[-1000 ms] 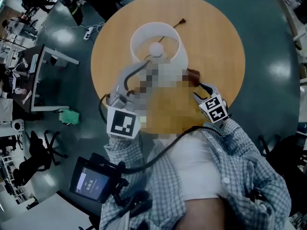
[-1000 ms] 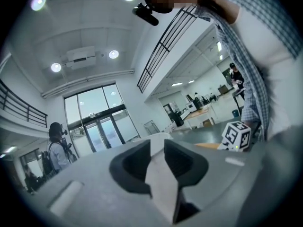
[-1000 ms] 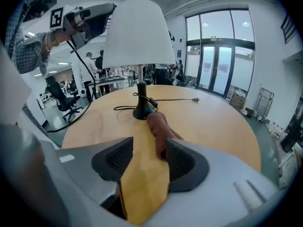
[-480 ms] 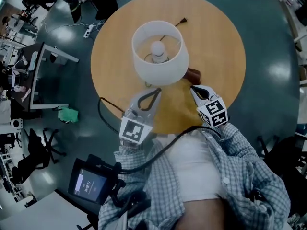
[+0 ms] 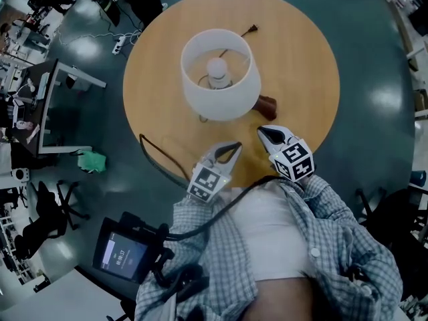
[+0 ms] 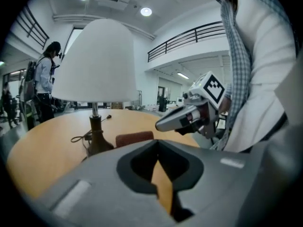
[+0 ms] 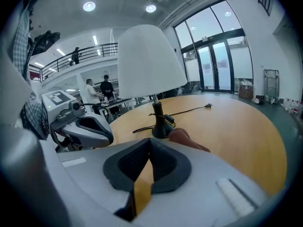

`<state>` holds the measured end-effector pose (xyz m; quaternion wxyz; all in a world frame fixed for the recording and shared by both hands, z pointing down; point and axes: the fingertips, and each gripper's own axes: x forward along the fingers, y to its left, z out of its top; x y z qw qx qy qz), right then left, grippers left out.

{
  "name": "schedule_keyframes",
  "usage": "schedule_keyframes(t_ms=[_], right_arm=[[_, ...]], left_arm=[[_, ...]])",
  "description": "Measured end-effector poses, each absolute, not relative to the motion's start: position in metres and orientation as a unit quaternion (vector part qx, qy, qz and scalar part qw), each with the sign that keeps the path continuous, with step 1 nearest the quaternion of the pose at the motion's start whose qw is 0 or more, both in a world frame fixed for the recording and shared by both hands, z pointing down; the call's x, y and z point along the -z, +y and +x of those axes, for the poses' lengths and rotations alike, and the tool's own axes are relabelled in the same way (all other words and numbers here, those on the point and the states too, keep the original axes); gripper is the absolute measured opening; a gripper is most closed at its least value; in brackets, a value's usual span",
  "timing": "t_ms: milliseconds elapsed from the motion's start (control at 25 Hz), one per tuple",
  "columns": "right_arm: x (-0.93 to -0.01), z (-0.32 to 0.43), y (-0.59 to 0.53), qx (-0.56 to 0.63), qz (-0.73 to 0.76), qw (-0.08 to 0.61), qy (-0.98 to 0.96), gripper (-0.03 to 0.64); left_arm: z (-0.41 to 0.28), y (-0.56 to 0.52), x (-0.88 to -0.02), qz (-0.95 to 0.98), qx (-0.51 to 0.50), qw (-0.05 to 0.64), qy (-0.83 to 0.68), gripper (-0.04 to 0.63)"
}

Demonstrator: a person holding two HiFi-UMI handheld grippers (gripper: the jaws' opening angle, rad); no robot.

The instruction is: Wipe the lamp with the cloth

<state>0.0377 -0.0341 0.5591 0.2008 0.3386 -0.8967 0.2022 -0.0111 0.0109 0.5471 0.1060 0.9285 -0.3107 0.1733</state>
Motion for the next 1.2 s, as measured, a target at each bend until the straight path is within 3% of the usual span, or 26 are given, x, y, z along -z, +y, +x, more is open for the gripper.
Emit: schedule_keyframes(t_ms=[240,1200], right_arm=[[-0.568,0.040,-0.022,-0.202,0.321,0.223,-0.898,0.003],[-0.570,0.029,-0.013,-0.224,0.284,0.227,-0.904,0.003]], left_arm=[[-0.009,0.018,-0.554,0.928,-0.166,0.136,-0.304,0.005],[-0.001,0.025,-0.559,0.931,-0.173,0.147,-0.284,0.005]])
